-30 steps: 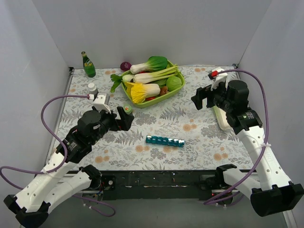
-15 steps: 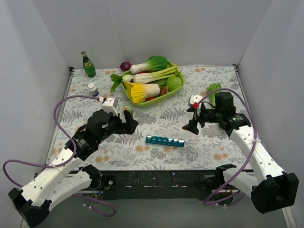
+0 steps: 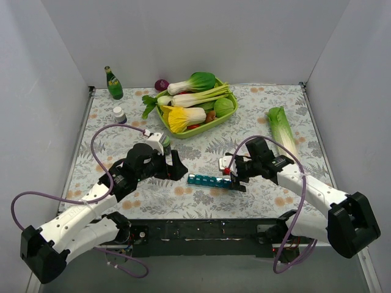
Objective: Sort the pills into containers
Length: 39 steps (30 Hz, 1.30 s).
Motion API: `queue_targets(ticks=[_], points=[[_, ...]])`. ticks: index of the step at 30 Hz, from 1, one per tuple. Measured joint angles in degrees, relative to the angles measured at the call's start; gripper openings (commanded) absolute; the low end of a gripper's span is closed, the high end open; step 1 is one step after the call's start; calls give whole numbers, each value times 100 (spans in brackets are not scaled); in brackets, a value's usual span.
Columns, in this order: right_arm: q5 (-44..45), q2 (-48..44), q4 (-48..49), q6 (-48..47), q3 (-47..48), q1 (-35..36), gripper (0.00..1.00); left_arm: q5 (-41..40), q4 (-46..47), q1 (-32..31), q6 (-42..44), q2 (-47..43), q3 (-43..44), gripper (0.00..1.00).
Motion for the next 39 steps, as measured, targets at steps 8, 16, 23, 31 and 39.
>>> queue_targets(ticks=[8,16,23,31,39], points=[[190,361,584,391,-46,695,84,625,763,0,-236,479,-431,52],[671,890,1252,1005,-48,1198,84,1244,1886,-7,-793,1569,-737,34],[1040,1110,1563,1266,-136,1364,83,1464,2881,-9,-1108,2404,-734,28],[1235,1311,1781,1495,-136,1381,79,1600,3377,-26,-1335,3178,-734,27],[1325,1596,1882,1703,-133,1443,73,1659,3668,-46,-1429,3473,-680,25]])
